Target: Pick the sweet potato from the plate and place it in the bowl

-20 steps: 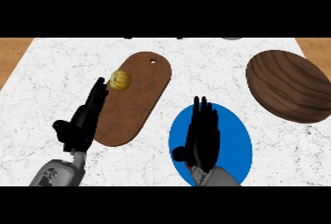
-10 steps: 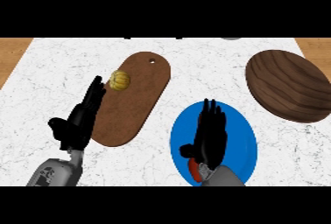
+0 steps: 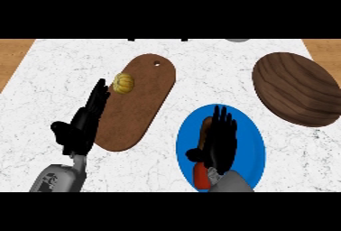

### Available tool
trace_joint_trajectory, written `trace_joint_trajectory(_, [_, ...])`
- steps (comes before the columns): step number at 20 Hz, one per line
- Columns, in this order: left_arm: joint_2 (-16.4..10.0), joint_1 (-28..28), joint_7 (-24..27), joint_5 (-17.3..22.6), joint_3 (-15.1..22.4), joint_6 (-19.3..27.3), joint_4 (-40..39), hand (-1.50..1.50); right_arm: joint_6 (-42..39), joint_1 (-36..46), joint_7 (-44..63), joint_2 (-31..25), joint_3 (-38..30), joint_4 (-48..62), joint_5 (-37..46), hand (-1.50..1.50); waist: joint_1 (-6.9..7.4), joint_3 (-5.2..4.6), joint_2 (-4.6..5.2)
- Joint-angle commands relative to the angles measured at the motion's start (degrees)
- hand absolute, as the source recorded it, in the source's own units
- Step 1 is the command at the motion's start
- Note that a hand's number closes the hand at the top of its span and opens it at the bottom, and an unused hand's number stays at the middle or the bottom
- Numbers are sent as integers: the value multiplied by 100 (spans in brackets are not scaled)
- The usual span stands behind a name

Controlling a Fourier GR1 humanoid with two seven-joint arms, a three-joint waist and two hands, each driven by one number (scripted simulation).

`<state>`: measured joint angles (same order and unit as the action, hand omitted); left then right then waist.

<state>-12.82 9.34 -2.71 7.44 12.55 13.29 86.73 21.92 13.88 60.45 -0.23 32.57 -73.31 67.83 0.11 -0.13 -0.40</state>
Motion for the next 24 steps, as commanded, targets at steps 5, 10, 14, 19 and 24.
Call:
trace_joint_trajectory(5, [183, -100, 18, -218, 46, 44, 25, 0, -727, 244, -524, -1, 14, 722, -211, 150, 26, 13, 44])
trace_joint_trajectory(10, [272, 21, 168, -239, -100, -13, -173, 0, -470, 361, -600, 19, 165, 887, -526, 150, 29, 13, 53])
trace_joint_trajectory(14, [212, 20, -113, -275, -54, -10, 105, 0, 63, -336, -1765, -39, 130, 214, -1367, 150, 14, 23, 51])
trace_joint_trajectory(19, [193, 74, -111, -143, -157, -89, 19, 0, -525, -292, -3499, -148, -251, -1417, -3520, 150, -22, 47, 58])
trace_joint_trajectory(24, [130, -8, -132, -98, -247, -150, 92, 0, -582, -864, -5207, -678, -440, -2176, -4411, 150, -50, 29, 24])
